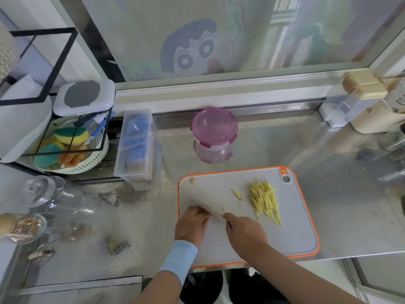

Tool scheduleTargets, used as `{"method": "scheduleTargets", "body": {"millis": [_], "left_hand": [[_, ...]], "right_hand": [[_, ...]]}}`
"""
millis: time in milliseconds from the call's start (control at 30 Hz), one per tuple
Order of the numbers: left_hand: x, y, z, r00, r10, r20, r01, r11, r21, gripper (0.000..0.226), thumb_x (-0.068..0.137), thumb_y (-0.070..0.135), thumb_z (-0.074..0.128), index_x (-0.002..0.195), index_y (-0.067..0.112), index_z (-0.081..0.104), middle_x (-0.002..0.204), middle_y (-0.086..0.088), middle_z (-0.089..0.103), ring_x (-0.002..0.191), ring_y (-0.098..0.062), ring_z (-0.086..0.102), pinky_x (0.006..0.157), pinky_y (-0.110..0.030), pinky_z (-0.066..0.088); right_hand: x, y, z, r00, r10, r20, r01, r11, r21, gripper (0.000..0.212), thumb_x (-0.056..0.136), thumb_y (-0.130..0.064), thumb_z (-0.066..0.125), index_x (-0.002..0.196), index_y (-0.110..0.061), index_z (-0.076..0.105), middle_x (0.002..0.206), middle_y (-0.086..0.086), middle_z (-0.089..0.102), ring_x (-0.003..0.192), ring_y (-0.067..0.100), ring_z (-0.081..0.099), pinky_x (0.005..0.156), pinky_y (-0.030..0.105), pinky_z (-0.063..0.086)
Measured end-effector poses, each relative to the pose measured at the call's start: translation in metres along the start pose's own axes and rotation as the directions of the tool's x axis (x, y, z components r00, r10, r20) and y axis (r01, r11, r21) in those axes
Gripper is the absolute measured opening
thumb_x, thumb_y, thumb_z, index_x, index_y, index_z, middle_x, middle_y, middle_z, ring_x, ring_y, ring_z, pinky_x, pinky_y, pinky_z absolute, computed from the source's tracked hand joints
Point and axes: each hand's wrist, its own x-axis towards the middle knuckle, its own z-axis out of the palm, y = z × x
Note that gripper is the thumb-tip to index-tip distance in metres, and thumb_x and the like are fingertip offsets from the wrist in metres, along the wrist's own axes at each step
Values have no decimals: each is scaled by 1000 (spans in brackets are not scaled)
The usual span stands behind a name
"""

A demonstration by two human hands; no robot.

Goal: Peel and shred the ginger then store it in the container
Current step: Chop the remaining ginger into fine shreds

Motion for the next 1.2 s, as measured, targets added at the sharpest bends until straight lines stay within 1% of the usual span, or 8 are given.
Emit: {"method": "scheduleTargets", "body": {"millis": [267, 400, 500, 667, 833, 933, 1033, 1200], "left_hand": [[1, -1, 4, 999, -33, -16, 33, 999, 23, 23, 60, 11, 88, 73, 23, 75, 81, 4, 70, 84, -18, 63, 49, -22, 52], [1, -1, 4, 999, -46, -19, 47, 998, 29, 22, 59, 10, 89, 72, 23, 75, 81, 3, 70, 83, -19, 66, 49, -21, 50], [2, -2, 5, 998, -56, -10, 56, 998, 22, 21, 62, 10, 87, 74, 23, 75, 83, 3, 70, 84, -19, 66, 50, -21, 50], [2, -4, 5, 998, -57, 2, 57, 998, -7, 18, 70, 11, 81, 83, 22, 76, 89, 3, 70, 90, -19, 64, 56, -22, 51], [0, -5, 3, 1000, -1, 0, 1, 1000, 0, 23, 67, 6, 81, 82, 23, 76, 87, 6, 70, 89, -16, 61, 53, -22, 52], [3, -2, 2, 999, -45, 0, 45, 999, -2, 21, 66, 6, 83, 76, 23, 75, 83, 5, 70, 84, -20, 65, 51, -23, 52], [3, 0, 3, 998, -65, -6, 65, 998, 10, 19, 65, 4, 82, 74, 20, 76, 83, 1, 71, 84, -23, 66, 48, -26, 53], [0, -3, 7, 997, -59, -39, 58, 998, -18, 19, 65, 3, 82, 75, 18, 76, 83, 0, 70, 85, -23, 64, 51, -25, 53]], "right_hand": [[-20, 2, 12, 999, 14, 39, -11, 996, -91, 35, 101, -17, 40, 132, -32, 46, 75, -3, 50, 65, 23, 52, 45, 30, 27], [-24, 3, 9, 998, 27, 63, -18, 990, -139, 37, 100, -12, 41, 132, -31, 43, 70, -6, 42, 58, 19, 45, 46, 29, 30], [-25, 2, 7, 997, 39, 60, -30, 988, -154, 39, 100, -10, 41, 134, -30, 41, 68, -7, 38, 52, 11, 34, 44, 27, 26], [-23, -4, 7, 991, 49, 127, -31, 989, -145, 42, 93, -3, 44, 128, -26, 41, 71, -5, 43, 62, 21, 46, 49, 30, 37], [-8, -8, 4, 989, 56, 136, -46, 996, -78, 29, 94, -4, 39, 117, -21, 45, 68, -2, 44, 68, 27, 56, 47, 31, 34], [-11, -7, 4, 990, 45, 133, -35, 997, -75, 38, 93, -3, 38, 124, -24, 44, 68, -4, 42, 66, 24, 52, 53, 33, 39], [-20, -3, 4, 992, 35, 124, -25, 996, -84, 47, 93, -3, 38, 132, -27, 41, 69, -5, 42, 61, 19, 46, 50, 31, 35], [-29, -1, 4, 988, 58, 142, -46, 995, -87, 43, 92, -1, 40, 128, -25, 40, 71, -3, 45, 59, 16, 44, 51, 31, 37]]}}
